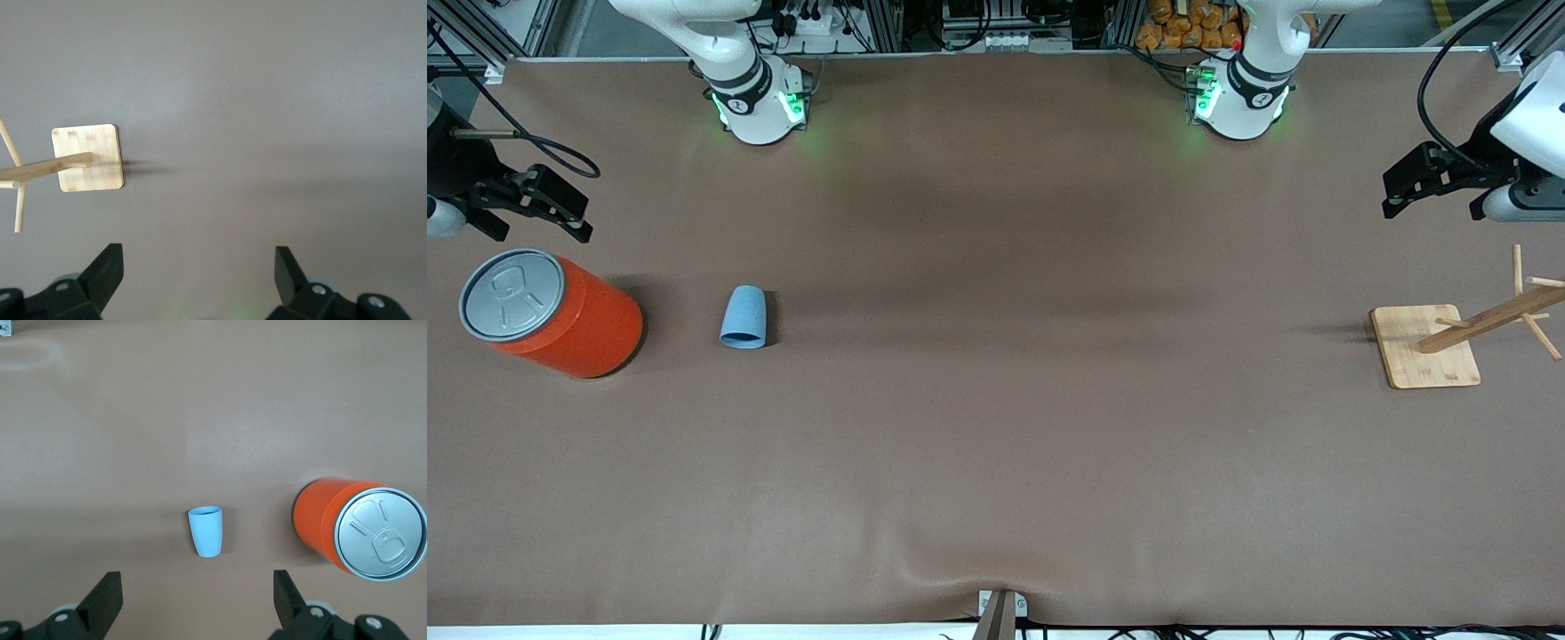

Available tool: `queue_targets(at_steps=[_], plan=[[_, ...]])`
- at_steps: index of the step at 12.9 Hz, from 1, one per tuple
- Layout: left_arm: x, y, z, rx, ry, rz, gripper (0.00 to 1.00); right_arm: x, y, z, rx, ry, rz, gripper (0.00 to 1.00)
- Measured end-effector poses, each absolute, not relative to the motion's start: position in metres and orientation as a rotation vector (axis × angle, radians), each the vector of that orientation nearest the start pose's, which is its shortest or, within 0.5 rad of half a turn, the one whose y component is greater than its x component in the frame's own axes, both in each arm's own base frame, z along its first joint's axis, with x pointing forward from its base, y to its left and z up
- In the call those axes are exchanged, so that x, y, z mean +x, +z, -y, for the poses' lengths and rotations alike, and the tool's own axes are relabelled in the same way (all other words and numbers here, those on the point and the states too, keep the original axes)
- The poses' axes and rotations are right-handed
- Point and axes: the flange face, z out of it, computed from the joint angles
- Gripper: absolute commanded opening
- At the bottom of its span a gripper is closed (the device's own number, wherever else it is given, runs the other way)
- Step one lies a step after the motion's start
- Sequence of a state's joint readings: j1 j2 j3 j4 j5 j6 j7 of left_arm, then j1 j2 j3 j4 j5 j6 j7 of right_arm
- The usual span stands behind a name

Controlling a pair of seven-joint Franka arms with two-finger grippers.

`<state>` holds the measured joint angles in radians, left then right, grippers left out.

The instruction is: Flip cup

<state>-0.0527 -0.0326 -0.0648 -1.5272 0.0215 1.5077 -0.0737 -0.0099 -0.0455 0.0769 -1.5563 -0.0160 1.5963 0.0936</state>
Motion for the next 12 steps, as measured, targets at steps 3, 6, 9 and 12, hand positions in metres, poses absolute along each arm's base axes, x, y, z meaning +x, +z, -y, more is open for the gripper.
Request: queue_targets(at_steps=[3,6,9,12], plan=[[0.535,0.656,0.061,-3.118,-0.016,-0.064,1.0,0.542,0.659,-0.036,-3.151,-0.137,-0.042,1.0],[0.535,0.656,0.06,-3.118,-0.014,-0.062,1.0,0.542,0.658,-0.036,-3.151,-0.134,-0.041,1.0],[0.536,0.655,0.055,-3.118,-0.007,-0.046,1.0,0.54,0.643,-0.036,-3.159,-0.012,-0.042,1.0],[0.537,0.653,0.05,-3.118,0.002,-0.034,1.0,0.548,0.597,-0.035,-3.16,0.179,-0.041,1.0]])
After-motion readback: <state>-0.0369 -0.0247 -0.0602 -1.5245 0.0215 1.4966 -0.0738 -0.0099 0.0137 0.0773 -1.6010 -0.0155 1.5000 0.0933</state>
